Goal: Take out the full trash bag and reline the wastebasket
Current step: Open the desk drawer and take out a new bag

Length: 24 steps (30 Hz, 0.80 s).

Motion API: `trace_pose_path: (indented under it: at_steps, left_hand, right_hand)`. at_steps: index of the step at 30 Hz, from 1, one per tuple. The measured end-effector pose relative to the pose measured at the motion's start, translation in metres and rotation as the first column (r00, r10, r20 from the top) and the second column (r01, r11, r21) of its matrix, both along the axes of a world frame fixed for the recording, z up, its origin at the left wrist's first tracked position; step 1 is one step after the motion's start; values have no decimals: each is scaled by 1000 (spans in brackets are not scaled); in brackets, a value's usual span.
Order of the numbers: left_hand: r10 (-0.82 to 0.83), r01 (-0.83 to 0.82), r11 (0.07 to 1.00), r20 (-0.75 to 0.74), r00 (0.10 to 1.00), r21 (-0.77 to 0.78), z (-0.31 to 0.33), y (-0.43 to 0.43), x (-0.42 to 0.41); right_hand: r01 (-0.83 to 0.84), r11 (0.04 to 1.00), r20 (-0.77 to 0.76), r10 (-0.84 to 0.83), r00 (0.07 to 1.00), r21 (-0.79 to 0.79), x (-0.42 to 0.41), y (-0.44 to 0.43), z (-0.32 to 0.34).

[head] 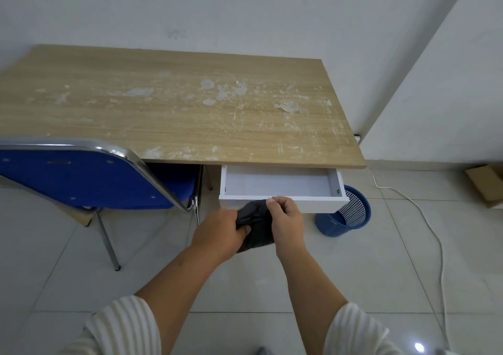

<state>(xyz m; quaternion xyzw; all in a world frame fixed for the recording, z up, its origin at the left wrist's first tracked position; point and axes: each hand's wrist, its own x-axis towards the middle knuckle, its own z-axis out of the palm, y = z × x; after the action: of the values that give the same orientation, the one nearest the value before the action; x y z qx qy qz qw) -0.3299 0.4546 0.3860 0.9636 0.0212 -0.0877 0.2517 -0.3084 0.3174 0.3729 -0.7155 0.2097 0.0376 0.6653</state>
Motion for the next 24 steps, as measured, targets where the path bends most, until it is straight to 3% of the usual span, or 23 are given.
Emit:
trace_pose_path:
  at_steps: [5,10,14,18,24]
  left_hand:
    - [185,-184,983,-61,981,25,-34,2,-11]
    - [241,-240,971,32,970,-11,-76,-5,2]
    - [260,-255,966,174,950,-47,-106,-6,21]
    - [257,-244,966,356,898,-82,-139,-10,26]
    - [298,-243,954,483,823,-174,-169,-16,36]
  right_hand:
    - [237,971,-144,-238,960,-30,5,-12,-43]
    - [226,972,-254,-202,946,70,35,-16,-88]
    - [263,957,-187,-237,953,124,57,-19,-116]
    - [294,953,3,-295,956,80,56,-19,-144]
    - [323,930,137,-348,927,174,57,-13,-156]
